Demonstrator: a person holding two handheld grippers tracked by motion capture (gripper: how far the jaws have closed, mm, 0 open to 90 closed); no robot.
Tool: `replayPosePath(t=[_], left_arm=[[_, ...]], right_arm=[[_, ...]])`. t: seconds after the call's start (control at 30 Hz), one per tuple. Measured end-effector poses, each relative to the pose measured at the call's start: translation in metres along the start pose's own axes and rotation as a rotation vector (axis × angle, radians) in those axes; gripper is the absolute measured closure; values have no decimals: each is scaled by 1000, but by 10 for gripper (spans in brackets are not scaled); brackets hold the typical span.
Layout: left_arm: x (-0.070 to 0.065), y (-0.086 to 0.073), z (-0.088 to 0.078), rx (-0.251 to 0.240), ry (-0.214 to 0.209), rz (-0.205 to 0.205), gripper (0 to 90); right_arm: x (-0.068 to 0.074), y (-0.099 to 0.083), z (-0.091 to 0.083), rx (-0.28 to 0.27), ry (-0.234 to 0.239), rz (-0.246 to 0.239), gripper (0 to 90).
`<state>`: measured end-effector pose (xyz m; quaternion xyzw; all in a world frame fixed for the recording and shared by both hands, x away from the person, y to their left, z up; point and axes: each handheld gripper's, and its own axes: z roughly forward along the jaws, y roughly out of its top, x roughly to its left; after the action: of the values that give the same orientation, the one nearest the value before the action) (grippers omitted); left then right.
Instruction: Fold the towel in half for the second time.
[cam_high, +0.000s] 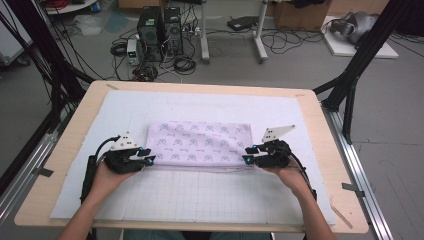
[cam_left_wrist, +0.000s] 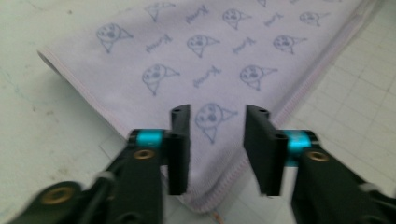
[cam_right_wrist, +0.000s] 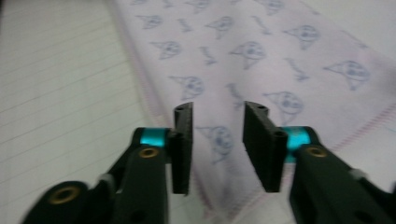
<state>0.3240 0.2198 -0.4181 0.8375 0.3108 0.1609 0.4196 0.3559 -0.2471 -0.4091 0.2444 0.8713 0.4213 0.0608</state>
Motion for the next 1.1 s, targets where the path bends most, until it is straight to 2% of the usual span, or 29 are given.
replayPosePath(t=[0.03, 0.13, 0.2, 0.27, 0.37, 0.43, 0.5, 0.63, 0.8, 0.9, 0.97, 1.0, 1.1], left_arm=[[0, -1, 4, 17, 4, -3, 827], [1, -7, 16, 110, 17, -2, 847], [3, -13, 16, 84, 11, -26, 842], [4, -15, 14, 86, 5, -34, 838], [2, -16, 12, 94, 21, -4, 831], [1, -15, 11, 96, 22, -5, 818], [2, -14, 9, 88, 17, -18, 775], [4, -13, 4, 41, 31, -72, 608], [0, -9, -7, -23, 40, -91, 432], [0, -9, -12, -32, 38, -108, 370], [-1, -9, -14, -36, 37, -114, 349], [-2, -9, -14, -45, 38, -123, 331], [-6, -8, -17, -43, 71, -104, 292]], right_arm=[[-1, 0, 3, 11, -15, 9, 732], [-3, -3, 12, 60, -17, 29, 757], [0, -8, 19, 92, 3, 27, 757], [5, -14, 23, 121, -7, 5, 760], [10, -19, 21, 98, -23, 4, 764], [11, -20, 19, 95, -22, 13, 752], [12, -17, 18, 86, -22, 12, 688], [15, -8, 14, 29, -38, 21, 591], [18, 1, 12, -18, -83, 50, 400], [19, 1, 9, -53, -90, 109, 318], [23, 2, 5, -74, -118, 109, 275], [24, 2, 4, -82, -116, 103, 262], [28, 2, 2, -82, -124, 106, 210]])
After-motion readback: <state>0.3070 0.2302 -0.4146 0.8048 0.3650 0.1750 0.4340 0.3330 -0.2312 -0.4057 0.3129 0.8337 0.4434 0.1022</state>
